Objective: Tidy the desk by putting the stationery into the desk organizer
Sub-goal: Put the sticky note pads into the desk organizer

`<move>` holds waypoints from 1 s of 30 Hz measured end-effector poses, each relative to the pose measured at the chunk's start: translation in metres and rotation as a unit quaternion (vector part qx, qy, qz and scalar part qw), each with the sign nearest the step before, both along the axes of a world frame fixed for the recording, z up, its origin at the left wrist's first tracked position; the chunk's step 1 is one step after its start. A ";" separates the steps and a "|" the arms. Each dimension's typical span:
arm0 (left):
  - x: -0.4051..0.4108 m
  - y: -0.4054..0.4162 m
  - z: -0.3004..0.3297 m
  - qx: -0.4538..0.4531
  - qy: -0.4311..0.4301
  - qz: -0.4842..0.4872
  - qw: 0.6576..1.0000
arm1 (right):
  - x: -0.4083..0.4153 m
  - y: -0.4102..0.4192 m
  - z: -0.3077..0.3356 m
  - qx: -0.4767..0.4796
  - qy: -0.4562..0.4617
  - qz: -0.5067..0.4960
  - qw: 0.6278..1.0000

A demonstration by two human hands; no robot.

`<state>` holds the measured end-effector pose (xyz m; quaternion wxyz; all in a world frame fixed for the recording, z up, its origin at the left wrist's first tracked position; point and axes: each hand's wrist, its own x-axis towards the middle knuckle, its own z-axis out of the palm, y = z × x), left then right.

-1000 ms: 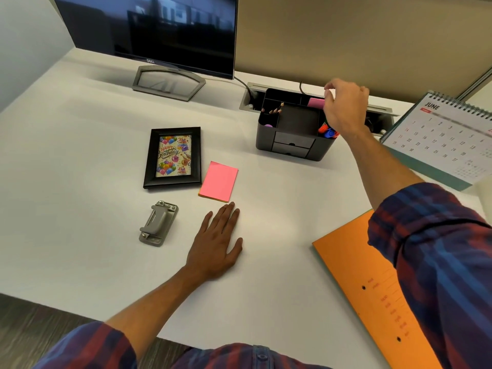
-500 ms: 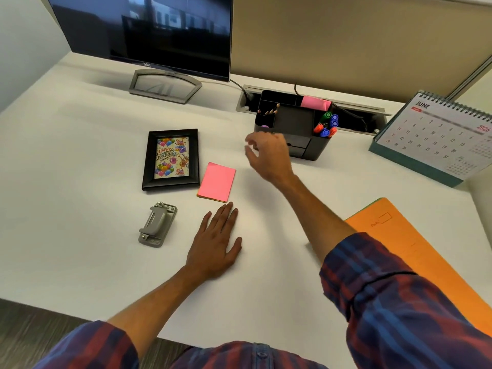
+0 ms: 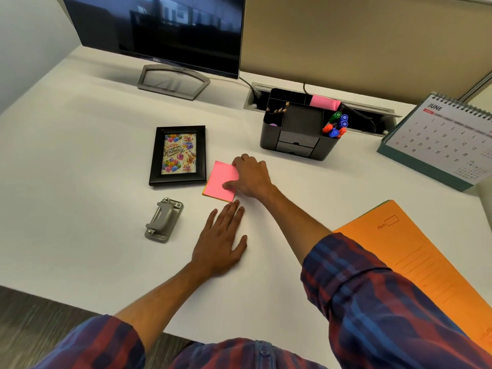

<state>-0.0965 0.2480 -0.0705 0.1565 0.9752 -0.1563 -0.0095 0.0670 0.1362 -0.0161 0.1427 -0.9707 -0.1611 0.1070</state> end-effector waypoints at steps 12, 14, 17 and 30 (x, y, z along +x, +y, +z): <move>-0.001 0.000 0.001 -0.001 -0.002 0.000 1.000 | 0.022 -0.016 0.029 0.216 0.080 -0.051 0.972; -0.001 0.000 0.002 -0.004 -0.005 -0.001 1.000 | 0.028 -0.024 0.042 0.218 0.046 -0.043 0.974; -0.001 0.000 0.001 -0.005 -0.008 -0.003 1.000 | 0.035 -0.043 0.070 0.231 -0.022 -0.048 0.971; 0.000 0.001 0.000 -0.009 -0.008 -0.004 1.000 | 0.082 -0.166 0.142 0.117 -0.426 -0.179 0.879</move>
